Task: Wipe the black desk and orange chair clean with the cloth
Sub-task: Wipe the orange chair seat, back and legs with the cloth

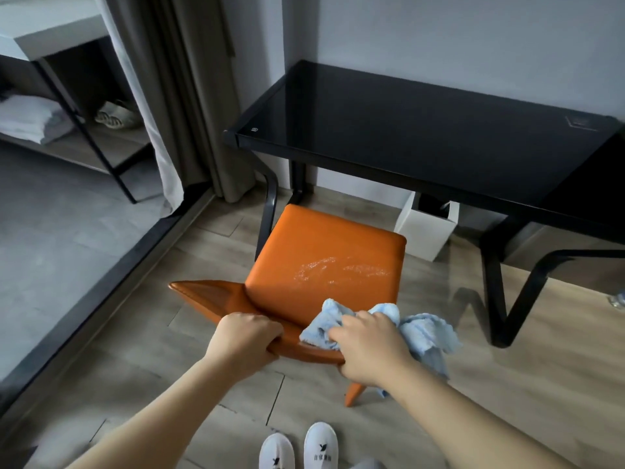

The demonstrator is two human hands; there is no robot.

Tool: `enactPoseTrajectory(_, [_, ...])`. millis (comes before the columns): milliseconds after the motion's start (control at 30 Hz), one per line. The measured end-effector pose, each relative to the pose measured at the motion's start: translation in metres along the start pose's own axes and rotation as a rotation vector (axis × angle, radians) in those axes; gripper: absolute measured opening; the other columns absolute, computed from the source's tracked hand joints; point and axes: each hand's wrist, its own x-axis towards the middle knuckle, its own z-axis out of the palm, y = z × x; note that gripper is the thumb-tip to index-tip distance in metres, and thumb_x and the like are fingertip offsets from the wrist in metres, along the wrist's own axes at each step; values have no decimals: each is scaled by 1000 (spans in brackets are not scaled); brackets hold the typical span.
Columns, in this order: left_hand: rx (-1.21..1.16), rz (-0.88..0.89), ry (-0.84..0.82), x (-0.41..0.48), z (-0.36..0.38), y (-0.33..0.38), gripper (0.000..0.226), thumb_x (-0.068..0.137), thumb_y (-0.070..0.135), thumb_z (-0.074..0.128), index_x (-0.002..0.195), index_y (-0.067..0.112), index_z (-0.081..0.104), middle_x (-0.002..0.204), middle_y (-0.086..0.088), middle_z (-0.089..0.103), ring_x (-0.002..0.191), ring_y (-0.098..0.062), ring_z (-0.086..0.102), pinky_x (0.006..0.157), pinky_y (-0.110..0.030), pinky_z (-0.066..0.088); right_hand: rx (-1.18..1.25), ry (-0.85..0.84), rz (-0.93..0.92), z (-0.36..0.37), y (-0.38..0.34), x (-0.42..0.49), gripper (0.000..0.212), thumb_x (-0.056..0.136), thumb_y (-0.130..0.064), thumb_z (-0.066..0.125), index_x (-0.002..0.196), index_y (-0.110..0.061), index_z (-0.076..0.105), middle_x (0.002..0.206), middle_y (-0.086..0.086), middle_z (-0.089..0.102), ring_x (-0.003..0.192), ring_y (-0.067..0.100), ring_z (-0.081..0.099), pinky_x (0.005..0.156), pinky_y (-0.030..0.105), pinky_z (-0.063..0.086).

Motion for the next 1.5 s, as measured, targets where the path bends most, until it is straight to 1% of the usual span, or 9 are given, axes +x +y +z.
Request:
enactPoseTrajectory(233, [-69,119,156,-6,2,0,27,54,42,80,72,28,65,68,12,64,69,-10,64,59,-23,38,172,-48,113,8,7,2,57,69,-67,60,118,-39,53,115,-9,52,109,19,45,89,36,30])
enactPoseTrajectory(400, [-174,58,-109,-2,-8,-2,37,74,44,55,111,37,51,105,17,59,105,-9,52,80,-25,31,620,154,319,4,13,-5,58,67,-66,67,116,-37,56,113,-15,51,103,11,53,85,27,41])
enactPoseTrajectory(600, [-1396,-251,-141,14,-46,30,43,80,47,63,118,32,49,106,17,60,95,3,57,76,-16,44,986,692,511,-3,12,-17,26,74,-23,79,93,-32,62,99,-13,60,92,-1,55,76,2,36])
enactPoseTrajectory(733, [-1747,-226,-218,36,-61,80,79,63,66,62,132,33,41,124,8,59,113,-15,56,95,-38,45,1099,811,496,-19,29,-35,36,76,-19,78,88,-45,55,99,-20,61,99,-13,52,80,1,37])
enactPoseTrajectory(833, [-1884,-260,-179,61,-73,117,70,65,63,69,126,36,47,118,2,65,107,-23,63,88,-43,51,1217,794,447,-27,53,-48,28,77,-23,78,89,-40,59,96,-23,65,99,-8,56,82,5,39])
enactPoseTrajectory(1000, [-1849,-438,-29,112,-82,180,21,89,33,58,104,19,64,87,-5,74,82,-23,70,65,-32,55,1316,888,536,-25,119,-69,28,68,-33,80,85,-29,58,87,-15,64,84,-12,57,70,3,40])
enactPoseTrajectory(1167, [-1917,-313,-122,161,-86,258,13,88,24,61,99,23,68,97,0,73,91,-20,69,69,-30,53,1362,951,773,-4,250,-113,39,71,-14,81,89,-13,47,80,-4,55,67,2,56,60,21,41])
enactPoseTrajectory(1333, [-1767,-354,-192,198,-82,313,12,92,23,58,96,22,69,92,0,74,85,-19,69,67,-32,53,1463,712,989,29,337,-145,76,73,-9,78,135,-17,36,119,1,54,103,21,58,90,39,48])
enactPoseTrajectory(1500, [-1451,-568,62,229,-63,335,32,93,17,56,124,12,53,119,-8,61,104,-29,60,90,-45,50,1796,516,1015,33,381,-150,30,74,-5,71,103,-6,66,85,11,72,74,26,68,64,30,52])
